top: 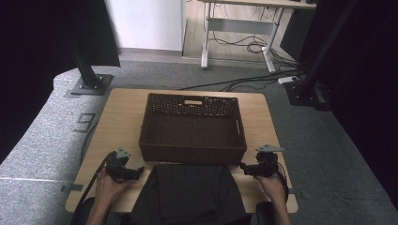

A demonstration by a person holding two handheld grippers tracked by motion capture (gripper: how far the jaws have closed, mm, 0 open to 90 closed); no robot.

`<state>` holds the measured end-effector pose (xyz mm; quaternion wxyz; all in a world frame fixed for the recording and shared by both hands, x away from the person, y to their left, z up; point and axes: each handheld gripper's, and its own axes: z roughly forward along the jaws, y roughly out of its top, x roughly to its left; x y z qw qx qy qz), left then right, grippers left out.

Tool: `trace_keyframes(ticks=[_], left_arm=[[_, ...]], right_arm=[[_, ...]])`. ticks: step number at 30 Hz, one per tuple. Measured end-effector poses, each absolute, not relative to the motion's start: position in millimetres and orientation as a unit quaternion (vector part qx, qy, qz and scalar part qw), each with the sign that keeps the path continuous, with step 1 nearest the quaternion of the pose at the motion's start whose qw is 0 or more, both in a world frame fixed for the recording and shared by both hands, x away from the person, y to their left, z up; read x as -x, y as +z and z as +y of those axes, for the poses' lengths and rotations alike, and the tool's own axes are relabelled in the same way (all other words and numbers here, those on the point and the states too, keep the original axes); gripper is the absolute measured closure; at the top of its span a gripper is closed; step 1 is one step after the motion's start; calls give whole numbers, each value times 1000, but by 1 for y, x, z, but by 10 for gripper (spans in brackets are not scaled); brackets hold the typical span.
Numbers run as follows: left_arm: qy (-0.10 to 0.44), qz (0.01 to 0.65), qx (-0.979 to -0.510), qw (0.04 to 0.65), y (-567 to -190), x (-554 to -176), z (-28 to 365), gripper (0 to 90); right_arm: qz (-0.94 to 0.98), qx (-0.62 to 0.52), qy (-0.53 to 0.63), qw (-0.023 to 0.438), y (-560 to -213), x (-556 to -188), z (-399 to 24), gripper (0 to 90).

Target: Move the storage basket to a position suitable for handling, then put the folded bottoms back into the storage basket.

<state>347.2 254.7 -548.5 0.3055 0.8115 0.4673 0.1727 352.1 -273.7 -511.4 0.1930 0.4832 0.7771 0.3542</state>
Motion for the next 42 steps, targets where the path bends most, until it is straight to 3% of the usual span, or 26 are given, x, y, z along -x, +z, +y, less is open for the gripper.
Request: trace_keyframes(ticks=[17,34,42], left_arm=[[171,465,-813,306,-548,-348,255,0],[172,469,-810,305,-548,-348,252,0],[162,478,-815,286,-544,-347,250,3]], right_arm=[[788,-481,331,195,-557,-357,-264,0],[784,-486,330,198,-557,-357,-262,0],[792,-490,322,170,-551,-352,-262,20]])
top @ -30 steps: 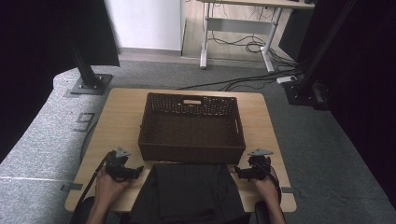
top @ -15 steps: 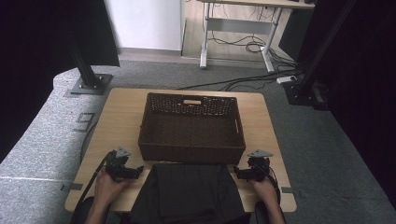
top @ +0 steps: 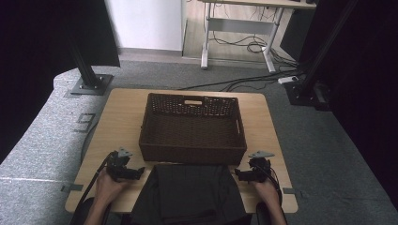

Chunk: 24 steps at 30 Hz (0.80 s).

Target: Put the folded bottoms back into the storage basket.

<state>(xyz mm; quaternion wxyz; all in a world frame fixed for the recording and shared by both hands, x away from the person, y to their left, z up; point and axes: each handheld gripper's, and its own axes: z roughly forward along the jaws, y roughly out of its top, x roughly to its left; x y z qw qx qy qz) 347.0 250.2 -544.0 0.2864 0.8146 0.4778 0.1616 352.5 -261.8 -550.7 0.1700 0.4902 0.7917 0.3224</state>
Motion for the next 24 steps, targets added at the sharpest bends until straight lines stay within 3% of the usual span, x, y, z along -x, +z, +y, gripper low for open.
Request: trace_keyframes(ticks=[11,24], left_arm=[[140,448,-807,358,-512,-327,238,4],[103,392,-834,375,-504,-302,192,0]], right_arm=[[789,-482,357,130,-533,-330,-251,13],[813,-443,367,94,-519,-309,-206,0]])
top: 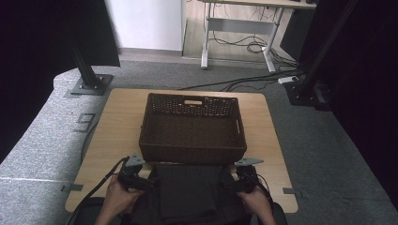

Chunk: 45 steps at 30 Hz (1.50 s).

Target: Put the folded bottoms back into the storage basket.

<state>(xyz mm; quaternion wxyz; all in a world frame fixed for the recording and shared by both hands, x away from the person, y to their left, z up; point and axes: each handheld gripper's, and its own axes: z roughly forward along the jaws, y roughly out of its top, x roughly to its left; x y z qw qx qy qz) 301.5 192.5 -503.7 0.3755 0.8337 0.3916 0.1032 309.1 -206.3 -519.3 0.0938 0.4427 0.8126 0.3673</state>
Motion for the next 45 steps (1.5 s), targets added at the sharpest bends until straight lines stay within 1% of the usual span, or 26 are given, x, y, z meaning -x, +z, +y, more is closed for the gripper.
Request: trace_keyframes(ticks=[5,9,13,20,26,29,30,31,32,33,34,36,37,42,45], left_arm=[[93,385,-846,357,-514,-298,179,0],[88,394,-850,338,-521,-298,176,0],[68,413,-846,330,-528,-298,177,0],[36,427,-838,339,-537,-297,182,0],[37,425,-837,342,-538,-296,183,0],[35,421,-839,344,-538,-296,182,0],[34,419,-839,345,-538,-295,182,0],[33,418,-840,345,-538,-294,181,0],[32,416,-840,347,-538,-293,180,0],[31,413,-841,349,-538,-292,179,0],[30,410,-842,350,-538,-291,178,8],[25,407,-843,351,-537,-289,177,42],[24,406,-845,348,-536,-289,177,53],[14,395,-848,352,-535,-284,171,124],[12,385,-855,347,-534,-282,164,164]], right_arm=[[815,-442,366,78,-520,-304,-188,0],[821,-447,343,89,-526,-304,-178,0],[817,-459,338,87,-533,-304,-181,0],[814,-472,333,60,-538,-306,-187,0],[813,-474,335,51,-539,-305,-193,0],[820,-466,329,45,-538,-304,-190,0],[821,-463,333,36,-538,-304,-188,0],[822,-458,339,26,-537,-304,-186,35],[824,-450,343,14,-536,-303,-184,103],[826,-441,351,2,-535,-302,-182,151],[824,-439,357,-9,-535,-302,-181,150],[825,-438,357,-13,-535,-301,-177,156],[827,-435,356,-17,-535,-301,-176,176],[823,-435,362,-42,-534,-302,-175,178],[830,-428,355,-40,-534,-301,-169,175]])
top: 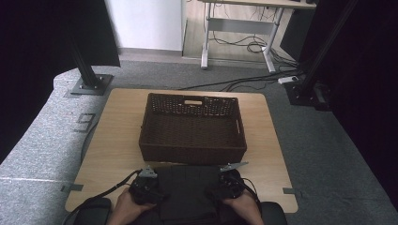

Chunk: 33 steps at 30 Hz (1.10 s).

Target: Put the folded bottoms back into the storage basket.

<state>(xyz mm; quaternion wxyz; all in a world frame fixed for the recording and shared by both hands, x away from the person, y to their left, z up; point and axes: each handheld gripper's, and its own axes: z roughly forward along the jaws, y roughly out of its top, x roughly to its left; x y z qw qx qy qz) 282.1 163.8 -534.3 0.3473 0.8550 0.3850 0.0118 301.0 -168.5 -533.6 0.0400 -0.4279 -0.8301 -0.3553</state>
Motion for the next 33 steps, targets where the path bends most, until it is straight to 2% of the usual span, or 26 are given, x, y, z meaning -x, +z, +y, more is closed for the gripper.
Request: trace_keyframes(ticks=[1,5,8,9,13,17,20,33], left_arm=[[11,383,-855,349,-534,-282,162,183],[11,382,-857,347,-533,-282,161,254],[10,388,-854,347,-533,-284,161,316],[11,390,-854,344,-532,-284,161,335],[8,395,-852,343,-531,-286,160,407],[-8,400,-847,350,-532,-286,161,572],[-9,396,-846,358,-530,-286,161,630],[-33,377,-826,419,-509,-285,169,662]], right_arm=[[-830,426,-357,44,-534,-301,-166,194],[-836,413,-360,36,-534,-300,-161,396],[-826,413,-377,68,-538,-303,-161,522],[-824,412,-381,79,-540,-303,-160,538],[-827,409,-377,80,-539,-303,-153,572],[-821,413,-386,83,-541,-303,-154,617],[-815,412,-398,83,-540,-301,-156,651],[-814,386,-431,52,-515,-290,-161,680]])
